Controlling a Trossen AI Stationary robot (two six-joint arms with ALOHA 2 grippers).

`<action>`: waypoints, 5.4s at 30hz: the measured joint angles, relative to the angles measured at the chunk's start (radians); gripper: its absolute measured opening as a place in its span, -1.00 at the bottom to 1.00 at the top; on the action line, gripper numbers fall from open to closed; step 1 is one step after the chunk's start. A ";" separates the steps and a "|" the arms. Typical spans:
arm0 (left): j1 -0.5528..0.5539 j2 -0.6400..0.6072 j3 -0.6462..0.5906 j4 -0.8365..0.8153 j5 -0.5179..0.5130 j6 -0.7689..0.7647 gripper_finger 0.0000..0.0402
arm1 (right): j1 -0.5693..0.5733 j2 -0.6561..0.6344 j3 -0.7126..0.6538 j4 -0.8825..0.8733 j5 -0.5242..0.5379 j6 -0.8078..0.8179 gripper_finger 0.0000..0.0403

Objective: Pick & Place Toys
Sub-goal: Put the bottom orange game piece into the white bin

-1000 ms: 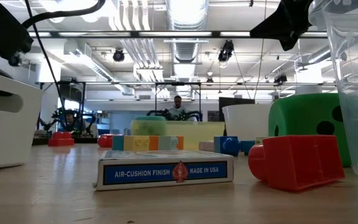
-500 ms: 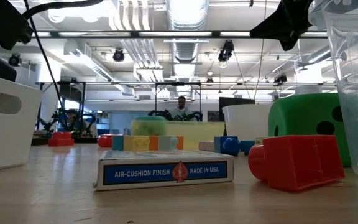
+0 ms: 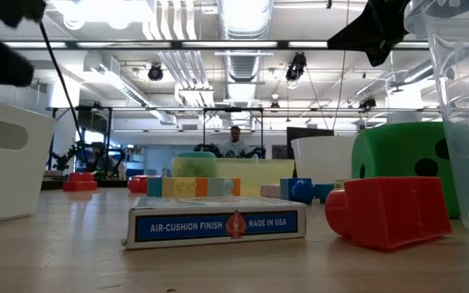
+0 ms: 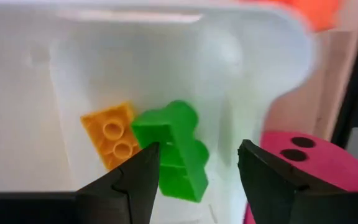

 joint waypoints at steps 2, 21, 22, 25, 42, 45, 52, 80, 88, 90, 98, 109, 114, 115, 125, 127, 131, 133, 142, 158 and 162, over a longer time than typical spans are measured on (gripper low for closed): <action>0.000 0.000 0.023 -0.007 -0.011 0.036 0.02 | 0.000 0.000 0.000 0.000 0.000 0.001 -0.90; -0.030 0.000 0.242 -0.076 -0.167 0.303 0.02 | 0.000 0.000 0.000 0.000 0.000 0.002 -0.90; -0.035 -0.001 0.242 -0.050 -0.175 0.337 0.02 | 0.000 0.000 0.000 0.000 0.000 0.000 -0.90; -0.058 0.001 0.234 0.048 -0.190 0.482 0.02 | 0.000 0.000 0.000 0.000 0.000 0.001 -0.90; -0.096 0.114 0.226 0.143 -0.203 0.842 0.02 | 0.000 0.000 0.000 0.000 0.000 0.000 -0.90; -0.096 0.134 0.227 0.143 -0.209 0.858 0.03 | 0.000 0.000 0.000 0.000 0.000 0.001 -0.90; -0.094 0.165 0.231 0.143 -0.232 0.869 0.23 | 0.000 0.000 0.000 0.000 0.000 0.000 -0.90; -0.095 0.219 0.179 0.226 -0.261 1.129 0.56 | 0.000 0.000 0.000 0.000 0.000 0.002 -0.90; -0.096 0.219 0.145 0.252 -0.212 1.127 0.33 | 0.000 0.000 0.000 0.000 0.000 0.000 -0.90; -0.096 0.219 0.145 0.257 -0.203 1.127 0.26 | 0.000 0.000 0.000 0.000 0.000 0.001 -0.90; -0.096 0.219 0.144 0.297 -0.181 1.125 -0.09 | 0.000 0.000 0.000 0.000 0.000 0.000 -0.90; -0.096 0.218 0.144 0.300 -0.174 1.116 -0.37 | 0.000 0.000 0.000 0.000 0.000 0.001 -0.90; -0.096 0.218 0.144 0.302 -0.174 1.116 -0.34 | 0.000 0.000 0.000 0.000 0.000 0.001 -0.90; -0.096 0.218 0.144 0.305 -0.174 1.116 -0.35 | 0.000 0.000 0.000 0.000 0.000 0.002 -0.90; -0.094 0.217 0.180 0.360 -0.174 1.035 -0.39 | 0.000 0.000 0.000 0.000 0.000 0.002 -0.90; -0.093 0.217 0.196 0.360 -0.174 1.003 -0.39 | 0.000 0.000 0.000 0.000 0.000 0.000 -0.90; -0.093 0.216 0.221 0.362 -0.181 0.965 -0.39 | 0.000 0.000 0.000 0.000 0.000 0.000 -0.90; -0.093 0.216 0.234 0.360 -0.182 0.941 -0.39 | 0.000 0.000 0.000 0.000 0.000 0.000 -0.90; -0.087 0.211 0.324 0.279 -0.238 0.779 -0.39 | 0.000 0.000 0.000 0.000 0.000 0.000 -0.90; -0.070 0.058 0.390 -0.053 -0.428 0.325 -0.39 | 0.000 0.000 0.000 0.000 0.000 0.000 -0.90; -0.059 0.012 0.389 -0.176 -0.444 0.120 -0.39 | 0.000 0.000 0.000 0.000 0.000 0.000 -0.90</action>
